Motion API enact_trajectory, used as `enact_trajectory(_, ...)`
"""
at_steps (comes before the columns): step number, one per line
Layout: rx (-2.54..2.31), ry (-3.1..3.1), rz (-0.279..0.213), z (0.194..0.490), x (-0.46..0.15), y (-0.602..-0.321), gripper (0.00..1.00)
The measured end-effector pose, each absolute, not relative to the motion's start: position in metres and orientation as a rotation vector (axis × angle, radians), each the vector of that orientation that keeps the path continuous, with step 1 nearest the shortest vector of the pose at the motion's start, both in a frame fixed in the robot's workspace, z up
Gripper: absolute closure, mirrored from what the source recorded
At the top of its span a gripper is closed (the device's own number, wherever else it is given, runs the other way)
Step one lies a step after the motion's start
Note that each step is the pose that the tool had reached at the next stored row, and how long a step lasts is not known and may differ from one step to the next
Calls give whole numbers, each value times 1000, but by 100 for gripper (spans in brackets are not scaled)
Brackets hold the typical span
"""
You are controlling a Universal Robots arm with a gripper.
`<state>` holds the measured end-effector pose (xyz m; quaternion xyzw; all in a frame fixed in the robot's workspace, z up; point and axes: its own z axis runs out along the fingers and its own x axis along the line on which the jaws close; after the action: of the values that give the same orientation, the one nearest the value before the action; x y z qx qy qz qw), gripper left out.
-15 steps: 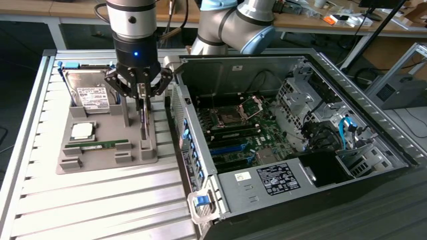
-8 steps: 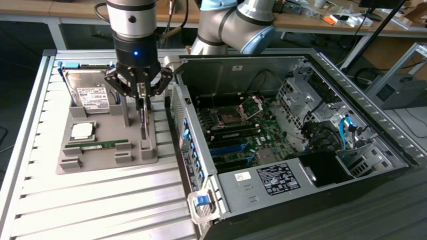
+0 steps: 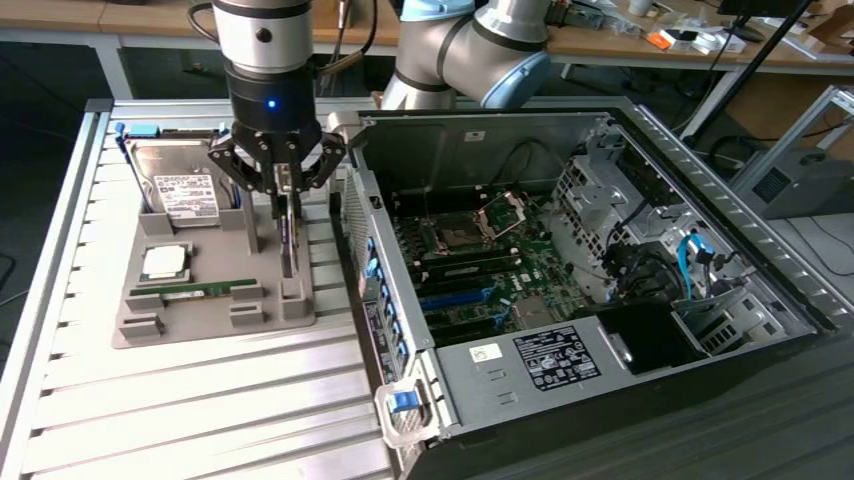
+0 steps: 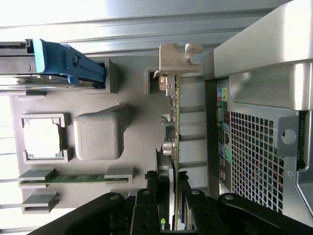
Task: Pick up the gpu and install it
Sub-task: 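Pick up the gpu and move the gpu toward the slot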
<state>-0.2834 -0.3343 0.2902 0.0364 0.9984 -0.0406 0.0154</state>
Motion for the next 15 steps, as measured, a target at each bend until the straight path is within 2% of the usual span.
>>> enact_trajectory(15,113,3106,-126,293,-283,-334,73)
